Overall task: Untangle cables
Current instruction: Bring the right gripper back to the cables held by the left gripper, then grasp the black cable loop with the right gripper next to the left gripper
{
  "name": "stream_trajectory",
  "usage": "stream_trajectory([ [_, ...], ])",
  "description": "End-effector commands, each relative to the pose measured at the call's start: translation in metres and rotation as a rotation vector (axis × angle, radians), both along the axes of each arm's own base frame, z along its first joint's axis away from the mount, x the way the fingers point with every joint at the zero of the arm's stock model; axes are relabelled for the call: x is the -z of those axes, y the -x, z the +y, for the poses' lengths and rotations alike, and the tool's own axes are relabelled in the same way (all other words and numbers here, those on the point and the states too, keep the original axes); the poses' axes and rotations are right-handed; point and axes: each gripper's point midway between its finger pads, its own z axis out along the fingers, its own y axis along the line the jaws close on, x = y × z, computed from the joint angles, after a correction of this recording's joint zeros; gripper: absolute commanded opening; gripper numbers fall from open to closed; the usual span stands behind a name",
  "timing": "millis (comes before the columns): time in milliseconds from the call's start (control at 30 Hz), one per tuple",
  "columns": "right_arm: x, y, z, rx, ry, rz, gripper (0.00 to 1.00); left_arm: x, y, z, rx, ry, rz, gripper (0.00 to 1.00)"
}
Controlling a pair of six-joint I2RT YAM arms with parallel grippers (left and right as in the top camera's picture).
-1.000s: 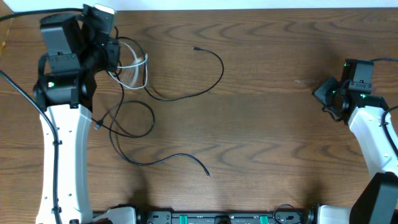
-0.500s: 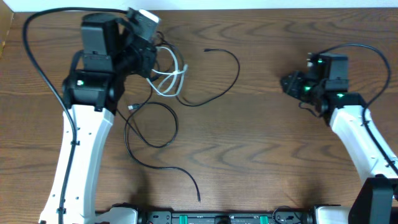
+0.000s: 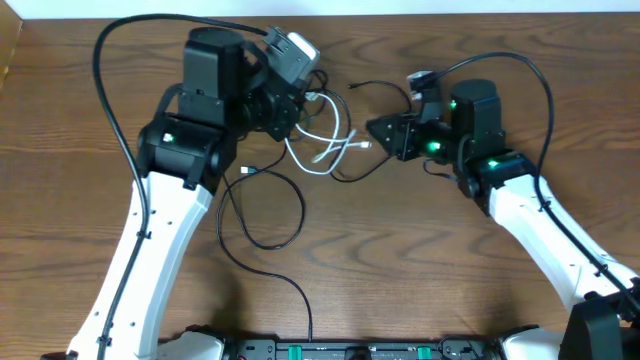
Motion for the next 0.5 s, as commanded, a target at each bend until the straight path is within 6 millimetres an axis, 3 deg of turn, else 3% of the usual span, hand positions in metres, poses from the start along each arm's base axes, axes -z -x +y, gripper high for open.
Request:
stream_trajectory([
  [0,-0.017,0.015,0.018,-0.092,-0.048,-0.036,0.38,0.001,0.006,-0.018,0.054,0.035,0.024,0.07],
  [267,-0.039,0.017,0.031,-0.137,-0.112,-0.104,0.38,0.025,0.004,-0.039,0.098,0.015,0.082,0.07],
  [467,-0.045,0.015,0.032,-0.136,-0.127,-0.123,0.39,0.028,0.003,-0.041,0.101,0.016,0.087,0.08],
])
